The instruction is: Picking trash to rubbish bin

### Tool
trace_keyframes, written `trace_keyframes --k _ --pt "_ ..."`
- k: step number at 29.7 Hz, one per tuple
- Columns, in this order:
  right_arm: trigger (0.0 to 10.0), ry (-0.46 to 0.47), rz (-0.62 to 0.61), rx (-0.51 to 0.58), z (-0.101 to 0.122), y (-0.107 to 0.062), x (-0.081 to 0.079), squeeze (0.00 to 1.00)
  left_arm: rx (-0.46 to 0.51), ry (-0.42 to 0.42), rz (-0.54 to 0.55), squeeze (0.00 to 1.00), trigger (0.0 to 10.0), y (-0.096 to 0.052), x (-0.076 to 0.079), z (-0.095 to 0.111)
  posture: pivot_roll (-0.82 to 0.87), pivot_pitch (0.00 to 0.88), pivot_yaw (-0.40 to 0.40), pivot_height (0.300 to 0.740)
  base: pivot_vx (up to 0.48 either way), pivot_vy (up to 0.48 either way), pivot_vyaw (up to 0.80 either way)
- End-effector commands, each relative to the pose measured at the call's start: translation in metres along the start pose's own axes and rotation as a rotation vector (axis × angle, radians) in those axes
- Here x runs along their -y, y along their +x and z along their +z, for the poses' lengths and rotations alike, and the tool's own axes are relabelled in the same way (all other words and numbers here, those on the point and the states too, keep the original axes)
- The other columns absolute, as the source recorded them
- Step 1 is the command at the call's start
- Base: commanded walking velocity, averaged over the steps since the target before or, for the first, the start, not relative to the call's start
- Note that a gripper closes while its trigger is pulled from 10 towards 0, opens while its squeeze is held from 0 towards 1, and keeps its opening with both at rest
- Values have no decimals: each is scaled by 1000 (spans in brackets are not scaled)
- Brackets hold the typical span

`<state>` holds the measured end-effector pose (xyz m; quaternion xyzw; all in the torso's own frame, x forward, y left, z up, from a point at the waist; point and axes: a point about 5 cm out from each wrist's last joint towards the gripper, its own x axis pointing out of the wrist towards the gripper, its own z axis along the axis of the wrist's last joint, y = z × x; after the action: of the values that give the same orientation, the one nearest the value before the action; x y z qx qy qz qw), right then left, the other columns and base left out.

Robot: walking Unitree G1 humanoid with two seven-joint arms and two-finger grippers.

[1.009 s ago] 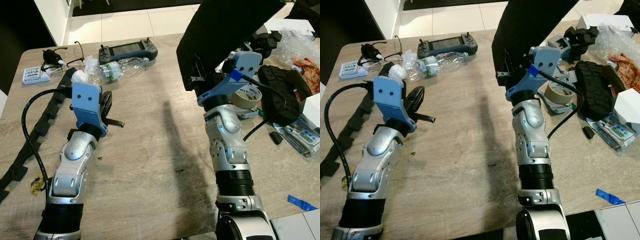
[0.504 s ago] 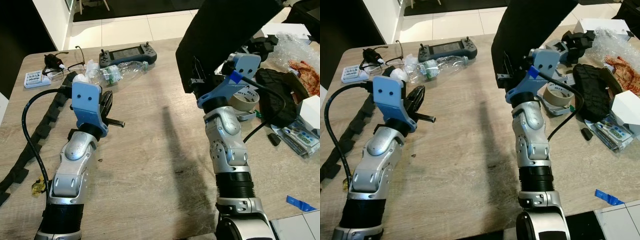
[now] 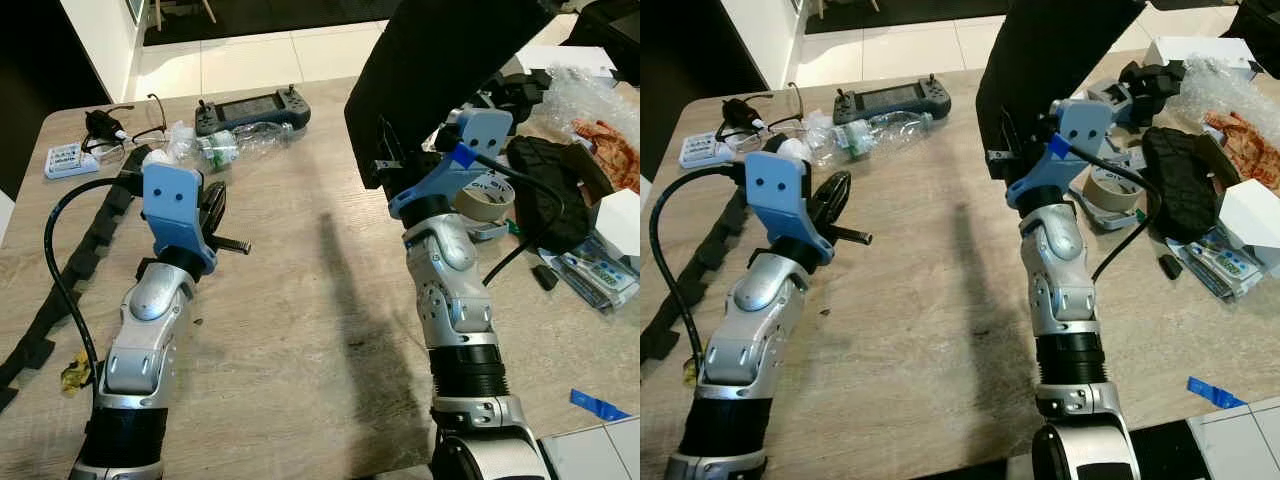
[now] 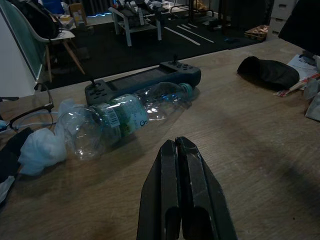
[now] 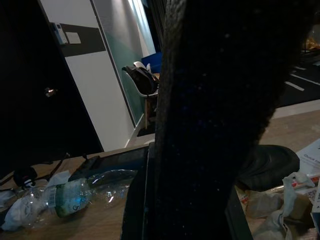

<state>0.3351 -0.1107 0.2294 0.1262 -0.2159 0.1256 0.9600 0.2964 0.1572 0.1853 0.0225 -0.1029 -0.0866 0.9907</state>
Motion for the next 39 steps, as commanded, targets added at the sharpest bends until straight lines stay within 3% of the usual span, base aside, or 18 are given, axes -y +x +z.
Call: trace_keyframes --k 1,25,39 --pt "10000 1 3 -1 0 -3 -1 0 -9 -7 0 0 10000 -2 0 -2 27 118 61 740 -281 0 0" --pt "10000 3 -2 -6 -1 -3 -1 0 -12 -1 1 0 10000 -2 -2 -2 31 118 62 740 -293 0 0" --pt "10000 10 -14 -9 -2 -4 0 0 -58 50 -20 0 10000 -1 0 -8 38 120 70 740 0 0 0"
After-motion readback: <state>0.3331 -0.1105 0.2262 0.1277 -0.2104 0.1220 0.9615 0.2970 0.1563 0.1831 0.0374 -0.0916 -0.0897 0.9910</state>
